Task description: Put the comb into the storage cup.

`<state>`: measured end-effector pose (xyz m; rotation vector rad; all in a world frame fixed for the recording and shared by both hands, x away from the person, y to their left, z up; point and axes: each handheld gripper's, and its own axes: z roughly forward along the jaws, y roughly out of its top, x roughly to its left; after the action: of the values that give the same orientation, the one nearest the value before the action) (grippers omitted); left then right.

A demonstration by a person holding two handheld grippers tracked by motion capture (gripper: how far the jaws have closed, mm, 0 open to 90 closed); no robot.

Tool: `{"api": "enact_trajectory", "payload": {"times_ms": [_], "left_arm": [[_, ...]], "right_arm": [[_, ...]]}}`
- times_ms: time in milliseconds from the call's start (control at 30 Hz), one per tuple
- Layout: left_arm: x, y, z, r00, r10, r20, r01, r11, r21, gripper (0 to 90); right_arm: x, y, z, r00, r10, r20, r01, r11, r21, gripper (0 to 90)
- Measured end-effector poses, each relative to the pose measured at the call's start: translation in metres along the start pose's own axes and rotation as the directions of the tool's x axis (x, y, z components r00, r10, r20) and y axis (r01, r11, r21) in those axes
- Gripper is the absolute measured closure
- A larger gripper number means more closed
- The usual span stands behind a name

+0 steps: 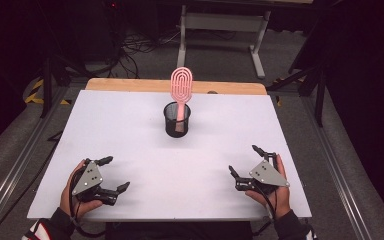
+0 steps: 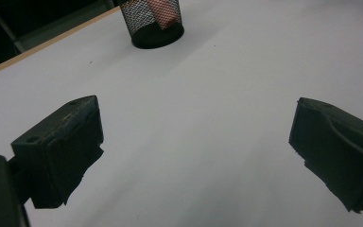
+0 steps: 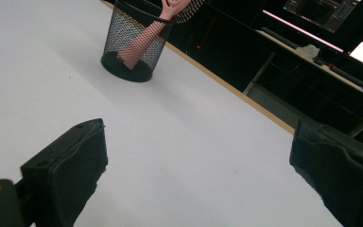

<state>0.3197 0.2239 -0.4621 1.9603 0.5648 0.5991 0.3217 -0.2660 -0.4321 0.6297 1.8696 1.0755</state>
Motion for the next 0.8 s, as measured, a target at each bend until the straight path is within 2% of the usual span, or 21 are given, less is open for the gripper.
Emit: {"api": "enact_trajectory", "payload": {"times_ms": [400, 600, 800], "left_arm": [[0.001, 0.0, 0.0, 1.0, -0.005, -0.003, 0.005, 1.0, -0.008, 4.6], [0.001, 0.001, -0.001, 0.9999, -0.01, -0.009, 0.01, 0.9998, -0.014, 4.5], [0.001, 0.002, 0.0, 0.9999, -0.011, -0.011, 0.011, 0.9998, -0.019, 4.1]], "right_arm": [[-0.013, -0.022, -0.006, 0.9991, 0.036, 0.022, -0.037, 0.998, 0.043, 4.8], [-0.018, -0.033, -0.013, 0.9959, 0.087, 0.028, -0.088, 0.995, 0.049, 4.2], [-0.018, -0.036, -0.014, 0.9964, 0.08, 0.027, -0.082, 0.994, 0.067, 3.7]]}}
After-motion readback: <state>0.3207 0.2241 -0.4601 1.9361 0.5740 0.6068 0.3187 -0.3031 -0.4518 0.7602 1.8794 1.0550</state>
